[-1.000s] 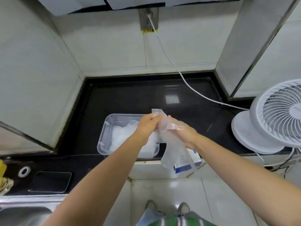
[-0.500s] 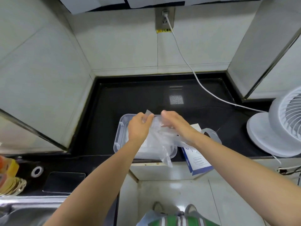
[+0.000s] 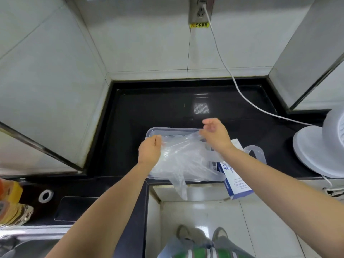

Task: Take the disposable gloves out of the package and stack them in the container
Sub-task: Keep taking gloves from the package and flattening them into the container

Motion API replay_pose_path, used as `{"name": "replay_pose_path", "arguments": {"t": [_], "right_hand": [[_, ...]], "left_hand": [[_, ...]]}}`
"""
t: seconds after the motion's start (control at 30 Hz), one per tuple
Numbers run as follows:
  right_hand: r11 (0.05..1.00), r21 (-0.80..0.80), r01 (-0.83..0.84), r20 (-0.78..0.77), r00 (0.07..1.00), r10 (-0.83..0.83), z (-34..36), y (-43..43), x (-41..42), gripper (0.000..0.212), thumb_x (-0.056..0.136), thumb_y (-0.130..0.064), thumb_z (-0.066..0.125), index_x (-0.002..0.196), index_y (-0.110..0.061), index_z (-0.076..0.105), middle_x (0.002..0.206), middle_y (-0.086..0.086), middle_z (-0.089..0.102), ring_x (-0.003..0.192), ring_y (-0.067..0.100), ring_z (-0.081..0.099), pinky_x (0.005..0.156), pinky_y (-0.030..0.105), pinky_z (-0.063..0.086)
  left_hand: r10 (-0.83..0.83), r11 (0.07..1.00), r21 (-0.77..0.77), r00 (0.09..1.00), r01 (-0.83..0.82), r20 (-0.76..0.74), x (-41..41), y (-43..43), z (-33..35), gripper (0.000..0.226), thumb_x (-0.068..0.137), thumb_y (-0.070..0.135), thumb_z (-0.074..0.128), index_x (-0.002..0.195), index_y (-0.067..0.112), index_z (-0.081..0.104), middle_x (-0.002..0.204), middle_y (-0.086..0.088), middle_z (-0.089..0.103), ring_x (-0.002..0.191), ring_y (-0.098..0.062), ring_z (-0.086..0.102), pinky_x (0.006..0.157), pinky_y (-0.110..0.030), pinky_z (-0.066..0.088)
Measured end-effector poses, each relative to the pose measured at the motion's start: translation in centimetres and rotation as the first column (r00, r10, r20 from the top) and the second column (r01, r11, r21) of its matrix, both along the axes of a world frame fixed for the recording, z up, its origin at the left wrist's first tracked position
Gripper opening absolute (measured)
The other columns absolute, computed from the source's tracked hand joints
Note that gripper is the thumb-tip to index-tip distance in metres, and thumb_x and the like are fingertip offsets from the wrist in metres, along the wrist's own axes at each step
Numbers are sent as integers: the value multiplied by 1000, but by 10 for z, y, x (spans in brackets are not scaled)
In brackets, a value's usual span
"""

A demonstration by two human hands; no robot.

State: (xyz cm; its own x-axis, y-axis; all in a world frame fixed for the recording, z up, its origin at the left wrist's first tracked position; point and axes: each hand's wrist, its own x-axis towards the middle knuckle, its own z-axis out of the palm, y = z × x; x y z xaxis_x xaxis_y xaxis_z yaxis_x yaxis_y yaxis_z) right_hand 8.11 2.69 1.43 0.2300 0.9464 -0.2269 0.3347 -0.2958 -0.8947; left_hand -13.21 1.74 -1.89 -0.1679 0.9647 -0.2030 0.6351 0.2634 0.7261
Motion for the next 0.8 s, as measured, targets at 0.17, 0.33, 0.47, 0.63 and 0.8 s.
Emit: {"name": "replay_pose_path", "arguments": {"t": [0.17, 0.33, 0.47, 0.63, 0.8], "right_hand": [[829, 480, -286, 306, 941, 147, 14, -5, -39, 19, 85, -10, 61, 99, -21, 67, 100, -9, 58, 89, 7, 55, 80, 19, 45], [831, -214, -514, 418, 720, 554, -28, -7, -60, 40, 93, -16, 63, 131, -20, 52, 124, 5, 57, 107, 22, 60, 90, 30, 49], [720, -480, -502, 445, 568, 693, -57, -7, -61, 61, 93, -22, 64, 147, -25, 36, 145, 10, 43, 129, 29, 46, 106, 35, 40], [649, -547, -528, 424, 494, 759, -66, -5, -64, 66, 92, -21, 63, 150, -20, 31, 135, 12, 42, 122, 29, 48, 101, 38, 44], [604, -585, -542, 332, 519, 788, -71, -4, -65, 64, 93, -20, 61, 150, -19, 31, 137, 11, 41, 116, 29, 55, 96, 35, 46]], "left_hand": [[5, 998, 65, 952, 16, -307, 5, 5, -2, 25, 105, 19, 31, 86, 11, 46, 73, -6, 52, 57, -11, 44, 46, -22, 35], [-91, 993, 25, 906, 112, -413, 3, 10, -3, 18, 102, 12, 36, 114, 5, 48, 83, -6, 56, 59, -10, 48, 45, -17, 28], [-163, 979, 22, 850, 201, -501, 3, 7, -2, 28, 99, 6, 44, 127, 6, 43, 113, -13, 57, 82, -22, 63, 59, -24, 47], [-278, 888, 122, 729, 443, -626, 22, 8, 4, 33, 89, 7, 53, 122, 13, 50, 119, -8, 52, 102, -24, 55, 78, -30, 47], [-522, 840, -419, 728, 345, -445, 38, 17, -23, 45, 93, 15, 58, 136, 9, 44, 134, -14, 49, 117, -31, 55, 86, -33, 48]]}}
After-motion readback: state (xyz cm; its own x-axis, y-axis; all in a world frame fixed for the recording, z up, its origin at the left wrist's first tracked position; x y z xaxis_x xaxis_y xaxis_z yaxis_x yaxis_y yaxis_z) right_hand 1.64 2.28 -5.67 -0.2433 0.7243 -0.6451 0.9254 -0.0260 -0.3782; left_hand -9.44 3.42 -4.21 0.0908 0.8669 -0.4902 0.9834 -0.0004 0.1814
